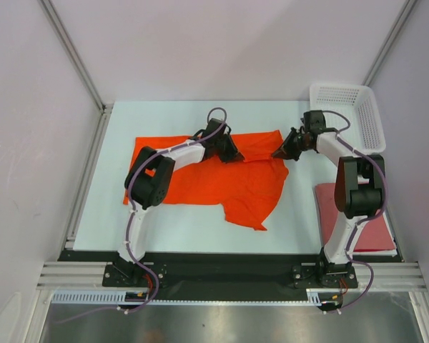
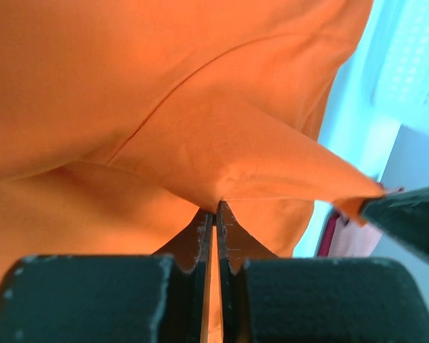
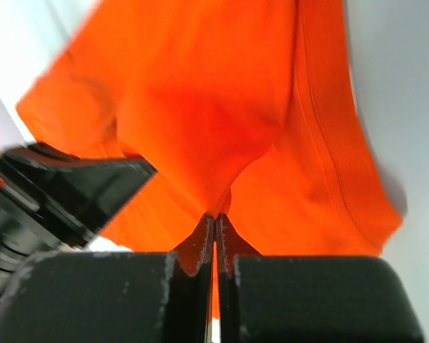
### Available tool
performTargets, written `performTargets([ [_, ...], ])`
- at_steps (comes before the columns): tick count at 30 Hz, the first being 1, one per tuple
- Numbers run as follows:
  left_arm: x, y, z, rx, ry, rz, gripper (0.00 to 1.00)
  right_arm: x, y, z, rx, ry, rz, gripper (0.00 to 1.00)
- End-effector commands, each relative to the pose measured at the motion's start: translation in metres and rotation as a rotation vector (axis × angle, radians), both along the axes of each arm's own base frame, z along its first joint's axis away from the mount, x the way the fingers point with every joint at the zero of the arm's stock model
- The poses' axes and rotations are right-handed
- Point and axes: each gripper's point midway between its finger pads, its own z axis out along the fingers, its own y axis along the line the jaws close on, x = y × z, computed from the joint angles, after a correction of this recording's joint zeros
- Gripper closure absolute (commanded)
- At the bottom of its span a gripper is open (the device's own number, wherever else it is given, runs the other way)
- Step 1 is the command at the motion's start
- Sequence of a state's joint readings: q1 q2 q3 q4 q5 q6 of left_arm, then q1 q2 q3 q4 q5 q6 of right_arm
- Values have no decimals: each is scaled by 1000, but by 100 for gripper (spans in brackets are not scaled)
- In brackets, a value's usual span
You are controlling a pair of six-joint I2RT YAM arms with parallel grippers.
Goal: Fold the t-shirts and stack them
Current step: Fold the tshirt
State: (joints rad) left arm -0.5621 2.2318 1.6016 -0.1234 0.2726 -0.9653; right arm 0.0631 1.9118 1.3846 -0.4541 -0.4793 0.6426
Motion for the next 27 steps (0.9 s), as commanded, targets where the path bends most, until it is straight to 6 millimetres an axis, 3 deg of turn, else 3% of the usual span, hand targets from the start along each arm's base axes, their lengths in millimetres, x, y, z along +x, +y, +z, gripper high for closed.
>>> performTargets([
  [1, -9, -4, 37, -57, -23, -106, 92, -29, 10, 2, -11, 21, 34, 100],
  [8, -26, 12, 32, -18, -3, -164, 89, -62, 16, -11, -44, 31, 71, 100],
  [18, -41, 36, 35, -32, 46, -206, 91, -66, 18, -21, -64, 31, 77, 100],
  [27, -49, 37, 22, -53, 90, -265, 86, -74, 22, -31, -96, 54, 78, 100],
])
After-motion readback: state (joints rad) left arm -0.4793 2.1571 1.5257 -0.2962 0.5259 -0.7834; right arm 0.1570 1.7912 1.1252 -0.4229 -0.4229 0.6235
